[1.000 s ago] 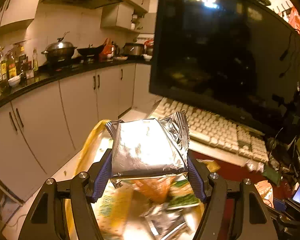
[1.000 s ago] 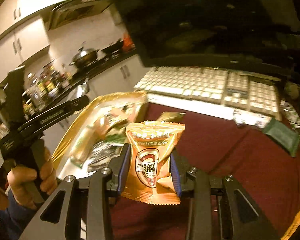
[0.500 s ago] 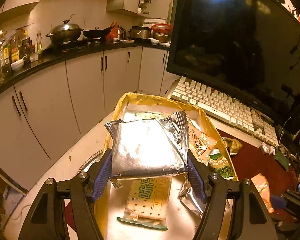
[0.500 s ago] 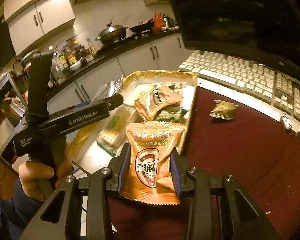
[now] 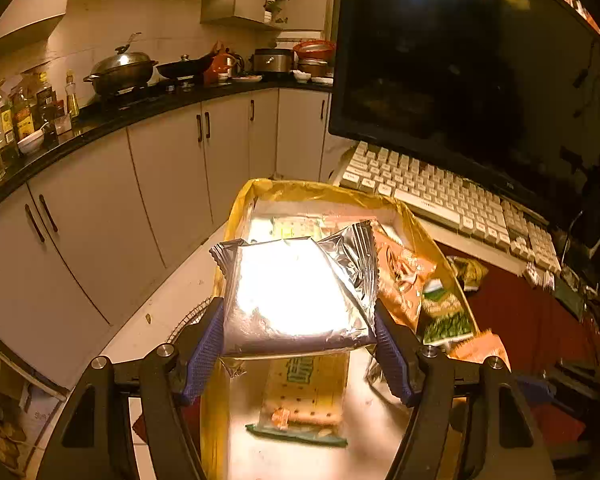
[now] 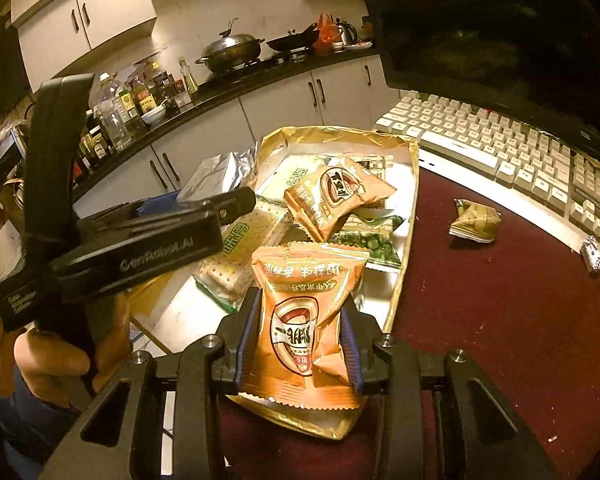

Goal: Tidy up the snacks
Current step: 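Carry the silver bag and orange packet over the white tray, then lower both packs into the tray and open both grippers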

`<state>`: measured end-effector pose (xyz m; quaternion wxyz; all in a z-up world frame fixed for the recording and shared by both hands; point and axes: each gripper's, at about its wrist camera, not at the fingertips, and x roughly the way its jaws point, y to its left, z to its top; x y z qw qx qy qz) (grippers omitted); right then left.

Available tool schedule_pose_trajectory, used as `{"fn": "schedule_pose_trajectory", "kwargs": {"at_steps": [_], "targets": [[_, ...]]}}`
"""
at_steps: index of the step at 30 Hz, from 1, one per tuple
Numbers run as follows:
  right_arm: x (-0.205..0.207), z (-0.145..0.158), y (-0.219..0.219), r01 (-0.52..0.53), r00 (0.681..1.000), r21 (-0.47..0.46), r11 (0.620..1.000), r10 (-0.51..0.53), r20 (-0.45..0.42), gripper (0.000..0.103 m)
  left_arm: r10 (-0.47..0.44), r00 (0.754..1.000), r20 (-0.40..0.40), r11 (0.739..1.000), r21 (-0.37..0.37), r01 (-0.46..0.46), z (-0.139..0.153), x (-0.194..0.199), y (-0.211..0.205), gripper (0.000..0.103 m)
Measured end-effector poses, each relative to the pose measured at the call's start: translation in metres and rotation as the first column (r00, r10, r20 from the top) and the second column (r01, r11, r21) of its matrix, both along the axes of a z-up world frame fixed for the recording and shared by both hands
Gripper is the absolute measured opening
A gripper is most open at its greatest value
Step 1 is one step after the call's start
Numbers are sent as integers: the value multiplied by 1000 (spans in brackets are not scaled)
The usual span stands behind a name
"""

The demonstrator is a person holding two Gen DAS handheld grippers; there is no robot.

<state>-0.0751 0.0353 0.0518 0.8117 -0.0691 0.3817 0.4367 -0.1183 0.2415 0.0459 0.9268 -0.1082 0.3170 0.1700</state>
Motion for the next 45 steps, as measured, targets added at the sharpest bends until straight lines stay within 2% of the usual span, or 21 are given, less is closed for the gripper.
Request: {"fn": "schedule_pose_trajectory", "kwargs": {"at_steps": [8,22,30,34,45], "targets": [[3,-9,9,22,1000,-29,999,-21,10,36,-34,999,-32,999,19,34,-11,-6,-2,73],[-5,-12,11,24,998,-36,999,-22,66,38,-27,999,-44,989,147,33,-17,-9,-16,74],[-5,-13,12,22,997,-40,999,-19,69,38,-15,999,-34,975,220,22,-16,-13,-22,75],[-6,-12,13,22,997,-43,999,-18,77,38,21,999,-30,959,285,-12,-16,-15,-24,75],[-7,-12,15,22,995,-57,998,-16,100,39,23,999,-27,959,283,-15,-19,-17,-20,76]]}}
